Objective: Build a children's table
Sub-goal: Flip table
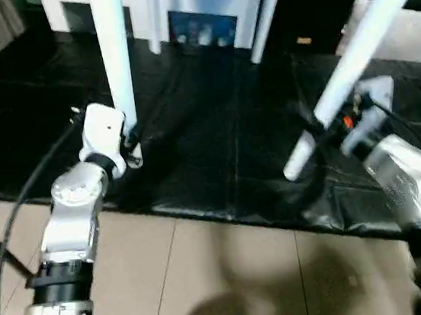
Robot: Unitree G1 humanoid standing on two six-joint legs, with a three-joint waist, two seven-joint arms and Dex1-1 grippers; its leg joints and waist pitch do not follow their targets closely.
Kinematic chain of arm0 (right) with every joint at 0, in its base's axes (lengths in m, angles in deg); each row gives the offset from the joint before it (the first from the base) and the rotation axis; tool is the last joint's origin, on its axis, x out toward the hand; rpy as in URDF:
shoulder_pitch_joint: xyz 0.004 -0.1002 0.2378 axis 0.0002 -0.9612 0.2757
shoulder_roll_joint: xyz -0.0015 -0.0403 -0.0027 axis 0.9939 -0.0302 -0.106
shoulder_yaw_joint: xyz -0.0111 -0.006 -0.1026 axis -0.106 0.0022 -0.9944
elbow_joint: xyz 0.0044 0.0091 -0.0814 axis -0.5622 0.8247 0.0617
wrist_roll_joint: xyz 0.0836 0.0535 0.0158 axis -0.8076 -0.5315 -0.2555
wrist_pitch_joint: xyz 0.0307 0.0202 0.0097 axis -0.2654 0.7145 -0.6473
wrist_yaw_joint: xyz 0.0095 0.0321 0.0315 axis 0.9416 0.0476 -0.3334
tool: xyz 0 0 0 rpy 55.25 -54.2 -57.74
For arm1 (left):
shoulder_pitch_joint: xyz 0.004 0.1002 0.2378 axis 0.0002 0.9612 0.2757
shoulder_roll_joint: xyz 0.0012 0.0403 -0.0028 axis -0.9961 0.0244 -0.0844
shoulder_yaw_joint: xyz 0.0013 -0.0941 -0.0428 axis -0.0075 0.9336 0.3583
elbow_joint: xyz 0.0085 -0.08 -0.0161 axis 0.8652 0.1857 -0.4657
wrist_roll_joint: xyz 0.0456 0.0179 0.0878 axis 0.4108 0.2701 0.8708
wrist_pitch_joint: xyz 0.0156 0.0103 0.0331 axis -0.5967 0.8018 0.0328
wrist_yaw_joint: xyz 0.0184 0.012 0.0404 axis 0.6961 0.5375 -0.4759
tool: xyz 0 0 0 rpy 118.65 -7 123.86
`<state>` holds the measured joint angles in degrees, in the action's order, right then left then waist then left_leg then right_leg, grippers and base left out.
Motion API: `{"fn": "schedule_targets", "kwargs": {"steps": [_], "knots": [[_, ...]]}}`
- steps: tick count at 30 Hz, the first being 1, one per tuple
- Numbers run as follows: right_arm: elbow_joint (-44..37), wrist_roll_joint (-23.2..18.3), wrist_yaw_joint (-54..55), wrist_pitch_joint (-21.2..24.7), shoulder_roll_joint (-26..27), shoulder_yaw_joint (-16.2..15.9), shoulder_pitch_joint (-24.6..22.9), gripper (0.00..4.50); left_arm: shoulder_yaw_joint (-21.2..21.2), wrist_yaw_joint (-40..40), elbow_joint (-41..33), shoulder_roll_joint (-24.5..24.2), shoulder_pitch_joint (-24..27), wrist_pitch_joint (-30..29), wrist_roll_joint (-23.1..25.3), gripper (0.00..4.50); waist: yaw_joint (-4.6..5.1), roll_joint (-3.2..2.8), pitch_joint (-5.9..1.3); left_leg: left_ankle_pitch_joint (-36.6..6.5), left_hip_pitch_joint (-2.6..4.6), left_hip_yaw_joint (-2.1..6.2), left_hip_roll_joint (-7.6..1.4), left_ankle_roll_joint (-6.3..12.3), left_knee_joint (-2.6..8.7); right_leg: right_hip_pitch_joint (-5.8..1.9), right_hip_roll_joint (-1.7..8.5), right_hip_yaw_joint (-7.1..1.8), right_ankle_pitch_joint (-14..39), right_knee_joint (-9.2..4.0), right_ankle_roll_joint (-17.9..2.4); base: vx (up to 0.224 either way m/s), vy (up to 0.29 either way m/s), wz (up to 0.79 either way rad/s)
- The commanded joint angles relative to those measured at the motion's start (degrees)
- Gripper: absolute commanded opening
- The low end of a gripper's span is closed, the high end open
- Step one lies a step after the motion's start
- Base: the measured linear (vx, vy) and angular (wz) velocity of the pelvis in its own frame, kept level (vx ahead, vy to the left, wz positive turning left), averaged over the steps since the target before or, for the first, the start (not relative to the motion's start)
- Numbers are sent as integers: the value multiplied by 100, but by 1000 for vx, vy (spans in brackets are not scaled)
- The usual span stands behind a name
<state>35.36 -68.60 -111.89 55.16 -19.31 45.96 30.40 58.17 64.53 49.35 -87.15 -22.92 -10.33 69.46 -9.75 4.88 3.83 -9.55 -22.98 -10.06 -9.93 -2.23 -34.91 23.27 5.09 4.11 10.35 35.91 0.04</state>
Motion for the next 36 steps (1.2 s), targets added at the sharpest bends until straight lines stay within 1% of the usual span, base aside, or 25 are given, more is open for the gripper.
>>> {"fn": "schedule_targets", "kwargs": {"steps": [1, 5, 6, 10, 11, 12, 13, 14, 15, 16, 17, 19, 20, 22, 24, 26, 27, 28, 30, 31, 32, 33, 34, 35, 36], "knots": [[-601, -120, -332, 185, 137, -589, -76, 450, -633, -229, -134, 48, -106, 292, 307, 150, 48, -176, -442, -1822, 237, 156, -355, -348, 534, -215, 373, -260, 916, -423, -919, 0, 0, 0], [-683, 13, -171, 223, 235, -679, -152, 450, -651, -106, 19, -60, 5, 295, 488, 150, 70, -180, -434, -2006, 234, 168, -349, -428, 545, -200, 393, -262, 1101, -437, -919, 0, 0, 0], [-645, 79, -123, 191, 258, -701, -124, 450, -596, -60, 98, -41, 19, 246, 455, 150, 79, -134, -427, -2009, 230, 158, -347, -420, 547, -198, 390, -264, 1130, -448, -911, 0, 0, 0], [-584, 257, 60, 157, 409, -776, -3, 450, -481, 10, 654, -43, 92, 535, 402, 150, 91, -142, -389, -2276, 255, 177, -332, -462, 579, -179, 414, -268, 1703, -522, -762, 0, 0, 0], [-548, 394, 185, 137, 460, -788, 26, 450, -376, 51, 896, -2, 107, 686, 307, 150, 106, -92, -389, -2327, 262, 180, -326, -479, 586, -190, 421, -268, 1897, -534, -699, 0, 0, 0], [-521, 413, 248, 154, 490, -771, 40, 450, -297, 68, 1030, 42, 103, 773, 225, 150, 120, -108, -378, -2415, 271, 185, -330, -504, 600, -182, 437, -275, 2078, -567, -654, 0, 0, 0], [-501, 407, 288, 183, 512, -752, 49, 450, -247, 77, 1120, 70, 97, 842, 173, 150, 134, -62, -379, -2435, 273, 181, -326, -490, 594, -180, 436, -275, 2160, -584, -620, 0, 0, 0], [-501, 407, 288, 183, 512, -752, 49, 450, -247, 77, 1120, 70, 97, 842, 173, 150, 141, -84, -388, -2454, 286, 190, -336, -501, 601, -174, 445, -276, 2219, -578, -604, 0, 0, 0], [-474, 401, 340, 225, 543, -723, 66, 450, -196, 97, 1249, 102, 80, 938, 106, 206, 155, -68, -379, -2449, 282, 189, -333, -472, 598, -160, 444, -278, 2274, -589, -588, 0, 0, 0], [-420, 498, 539, 202, 579, -687, 68, 450, -105, 100, 1553, 124, 49, 1207, 27, 206, 179, 15, -376, -2435, 274, 175, -337, -451, 597, -157, 437, -277, 2337, -607, -556, 0, 0, 0], [-419, 567, 714, 192, 621, -633, 39, 450, -26, 63, 1794, 129, 33, 1425, -41, 220, 179, -29, -379, -2396, 272, 182, -313, -448, 600, -148, 436, -279, 2484, -624, -448, 0, 0, 0], [-568, 516, 1047, 223, 752, -408, -89, 450, 135, -15, 2004, 88, 80, 1706, -164, 241, 212, -54, -402, -2390, 269, 204, -332, -499, 615, -147, 443, -279, 2458, -613, -390, 0, 0, 0], [-644, 488, 1101, 224, 779, -353, -138, 450, 191, -41, 1979, 82, 111, 1735, -221, 241, 205, -112, -410, -2407, 284, 212, -340, -531, 621, -140, 444, -283, 2359, -591, -424, 0, 0, 0], [-1055, 341, 1283, 210, 888, -145, -423, 450, 470, -163, 1669, 67, 330, 1803, -538, 265, 206, -138, -430, -2387, 289, 205, -368, -570, 638, -149, 417, -284, 1716, -528, -617, 0, 0, 0], [-1253, 285, 1328, 162, 921, -72, -603, 450, 611, -245, 1429, 67, 480, 1790, -730, 279, 186, -123, -451, -2173, 260, 187, -380, -527, 643, -188, 408, -278, 1107, -476, -769, 0, 0, 0], [-1689, 359, 1355, -69, 954, -66, -1157, 450, 863, -352, 847, 43, 903, 1919, -1111, 299, 152, -141, -459, -1769, 237, 152, -373, -381, 615, -228, 412, -279, 453, -409, -921, 25, 3, 0], [-1882, 470, 1387, -190, 952, -113, -1407, 450, 938, -383, 607, 28, 1094, 1973, -1248, 317, 153, -121, -452, -1725, 226, 135, -366, -334, 617, -238, 399, -280, 383, -426, -923, 0, 0, 0], [-1913, 488, 1396, -208, 952, -120, -1445, 450, 948, -387, 574, 25, 1122, 1983, -1268, 322, 145, -149, -450, -1674, 230, 128, -364, -290, 616, -249, 388, -282, 273, -429, -930, 0, 0, 0], [-2234, 490, 1464, -267, 999, -107, -1733, 450, 1028, -421, 170, 7, 1399, 1891, -1420, 334, 155, -171, -433, -1752, 228, 125, -349, -250, 628, -261, 386, -285, 468, -445, -923, 0, 0, 0], [-2603, 415, 1584, -249, 1085, -5, -1992, 450, 1043, -412, -345, -32, 1721, 1533, -1464, 347, 156, -158, -416, -1914, 230, 130, -371, -268, 644, -267, 402, -295, 778, -475, -869, 0, 0, 0], [-2777, 425, 1642, -242, 1099, 33, -2105, 450, 1015, -392, -653, -30, 1888, 1336, -1469, 360, 152, -192, -396, -2026, 234, 136, -382, -285, 659, -249, 404, -299, 952, -487, -848, 0, 0, 0], [-3030, 441, 1700, -209, 1104, 58, -2260, 450, 969, -357, -1094, -13, 2114, 1114, -1489, 360, 172, -248, -367, -2418, 258, 164, -399, -378, 695, -231, 398, -302, 1533, -527, -743, 0, 0, 0], [-3153, 451, 1723, -191, 1101, 64, -2335, 450, 945, -342, -1309, -1, 2223, 1020, -1503, 360, 172, -248, -367, -2418, 258, 164, -399, -378, 695, -231, 398, -302, 1533, -527, -743, 0, 0, 0], [-3452, 377, 1780, -59, 1112, 71, -2460, 450, 865, -241, -1756, 63, 2415, 805, -1506, 360, 203, -261, -334, -2725, 278, 171, -398, -427, 701, -190, 371, -316, 1903, -598, -670, 0, 0, 0], [-3781, 286, 1873, 140, 1106, 38, -2623, 450, 794, -97, -2207, 108, 2631, 454, -1536, 360, 188, -408, -262, -2940, 280, 193, -383, -471, 720, -144, 361, -326, 2117, -633, -616, 0, 0, 0]]}}
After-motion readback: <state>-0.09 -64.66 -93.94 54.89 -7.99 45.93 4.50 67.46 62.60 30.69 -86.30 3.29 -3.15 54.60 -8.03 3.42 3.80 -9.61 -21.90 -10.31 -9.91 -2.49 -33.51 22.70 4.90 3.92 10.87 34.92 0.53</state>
